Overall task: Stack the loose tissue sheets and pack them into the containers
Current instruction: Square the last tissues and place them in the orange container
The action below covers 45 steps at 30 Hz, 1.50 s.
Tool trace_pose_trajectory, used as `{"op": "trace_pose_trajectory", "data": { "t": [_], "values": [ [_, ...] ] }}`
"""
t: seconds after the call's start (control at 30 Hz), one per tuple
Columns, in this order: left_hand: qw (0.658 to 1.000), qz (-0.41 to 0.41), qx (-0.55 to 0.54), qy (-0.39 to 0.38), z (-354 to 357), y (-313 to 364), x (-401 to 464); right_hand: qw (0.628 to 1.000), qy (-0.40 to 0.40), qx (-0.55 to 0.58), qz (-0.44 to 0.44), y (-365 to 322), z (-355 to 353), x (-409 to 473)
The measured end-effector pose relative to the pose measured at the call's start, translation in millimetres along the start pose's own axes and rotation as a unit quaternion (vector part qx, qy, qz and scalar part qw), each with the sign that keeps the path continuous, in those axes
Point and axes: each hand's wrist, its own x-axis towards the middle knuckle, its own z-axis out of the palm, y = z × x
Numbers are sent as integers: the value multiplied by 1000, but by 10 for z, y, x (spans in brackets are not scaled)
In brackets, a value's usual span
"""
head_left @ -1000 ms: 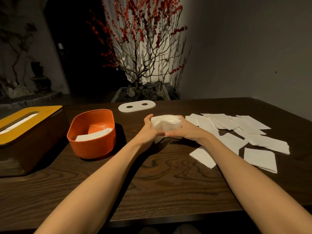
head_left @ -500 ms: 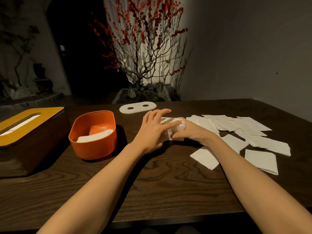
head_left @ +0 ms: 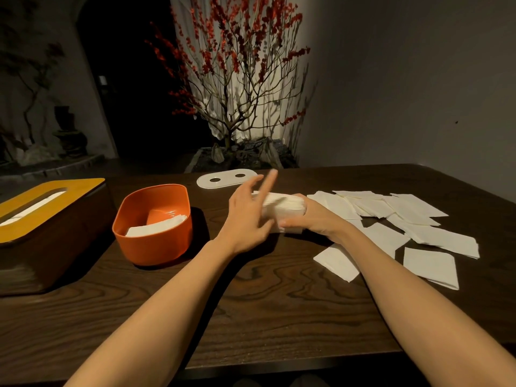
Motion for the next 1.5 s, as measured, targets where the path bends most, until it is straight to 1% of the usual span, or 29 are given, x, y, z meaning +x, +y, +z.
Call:
{"op": "trace_pose_trajectory", "data": {
  "t": [0.03,0.07,0.1,0.13,0.17,0.2,0.33,0.47,0.53,0.6,0.67,0.73,0.8,0.9,0.93,1.0,1.03,1.13,1.2,1.23,1.3,1.37,1.47,1.5],
  "values": [
    [994,-59,-95,11,4,-18,-11,1000,6,3,0,-16,10,-11],
    [975,-127,-181,2,-8,-33,-24,1000,10,0,0,-6,10,-6],
    [949,-189,-251,-26,-30,-48,-37,1000,12,-2,-5,-12,19,-11],
    [921,-236,-303,-61,-54,-62,-42,1000,12,-6,-6,9,20,0],
    [903,-263,-328,-91,-80,-69,-48,1000,10,-4,-4,3,28,-2],
    [895,-273,-335,-113,-94,-63,-47,1000,5,-5,0,8,28,4],
    [892,-290,-316,-145,-73,-28,-4,999,-22,-13,19,-30,36,-3],
    [891,-283,-314,-163,-53,-52,5,1000,-14,-11,2,-25,67,-11],
    [889,-288,-324,-144,-53,-17,-2,1000,17,-8,-7,-12,90,-19],
    [889,-301,-329,-106,-57,21,10,999,45,-17,-12,-15,94,-18],
    [894,-304,-322,-76,-60,54,24,998,51,-35,-8,-54,93,-27],
    [895,-302,-322,-65,-86,76,57,998,47,-40,18,-117,80,-28],
    [886,-307,-340,-69,-158,100,102,997,42,-40,50,-163,51,-3],
    [879,-309,-356,-72,-345,154,135,997,24,-16,65,-260,40,23],
    [871,-315,-372,-67,-410,174,139,998,22,1,61,-306,44,26],
    [828,-336,-446,-56,-571,197,132,998,17,30,55,-416,74,38],
    [814,-344,-465,-55,-646,208,121,998,15,41,54,-460,79,56],
    [818,-374,-432,-70,-859,139,65,997,-5,61,53,-642,152,115],
    [808,-381,-444,-67,-975,131,26,995,-20,77,62,-747,199,151],
    [805,-387,-446,-62,-1024,95,8,995,-21,68,67,-795,228,188],
    [811,-395,-427,-57,-1135,56,-52,995,-12,44,85,-898,316,249],
    [823,-383,-415,-57,-1243,-49,-115,996,-8,-2,93,-968,415,330],
    [835,-378,-394,-71,-1409,-213,-220,997,-17,-37,66,-1108,591,422],
    [837,-379,-387,-72,-1472,-258,-252,996,-15,-67,59,-1169,648,443]
  ]
}}
